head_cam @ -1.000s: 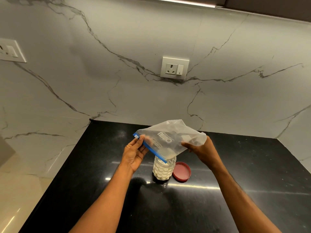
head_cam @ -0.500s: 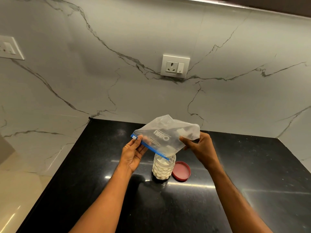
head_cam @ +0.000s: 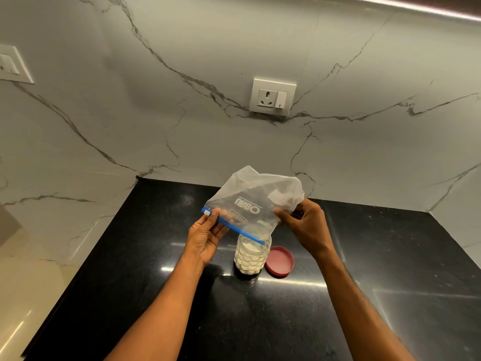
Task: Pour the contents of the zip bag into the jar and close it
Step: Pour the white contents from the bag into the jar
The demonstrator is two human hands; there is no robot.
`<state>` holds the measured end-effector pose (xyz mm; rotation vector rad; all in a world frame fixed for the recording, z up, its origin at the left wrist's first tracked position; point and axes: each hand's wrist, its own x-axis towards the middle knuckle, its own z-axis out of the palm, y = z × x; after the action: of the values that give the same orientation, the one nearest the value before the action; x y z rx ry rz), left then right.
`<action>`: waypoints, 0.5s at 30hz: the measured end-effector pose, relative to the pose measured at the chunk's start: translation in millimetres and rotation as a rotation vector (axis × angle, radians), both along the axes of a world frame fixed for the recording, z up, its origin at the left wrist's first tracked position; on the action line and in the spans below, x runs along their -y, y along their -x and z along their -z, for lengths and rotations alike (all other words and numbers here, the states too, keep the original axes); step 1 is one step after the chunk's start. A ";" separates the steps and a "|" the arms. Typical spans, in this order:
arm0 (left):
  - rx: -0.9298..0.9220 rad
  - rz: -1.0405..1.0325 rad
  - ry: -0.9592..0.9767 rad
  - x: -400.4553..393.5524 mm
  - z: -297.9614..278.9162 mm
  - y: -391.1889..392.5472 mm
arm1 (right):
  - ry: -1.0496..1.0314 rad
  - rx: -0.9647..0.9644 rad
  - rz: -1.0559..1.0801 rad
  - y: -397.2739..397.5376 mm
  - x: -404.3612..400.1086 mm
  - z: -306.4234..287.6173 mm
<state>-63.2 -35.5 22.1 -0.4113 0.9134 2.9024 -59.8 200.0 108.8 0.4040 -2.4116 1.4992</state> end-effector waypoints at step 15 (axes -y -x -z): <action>-0.004 0.025 0.034 -0.9 2.3 0.5 | -0.034 -0.027 0.052 -1.1 -8.0 4.3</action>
<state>-63.7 -34.6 19.8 -0.3939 0.9623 2.8694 -58.7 208.0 104.5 0.3641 -2.4108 1.4236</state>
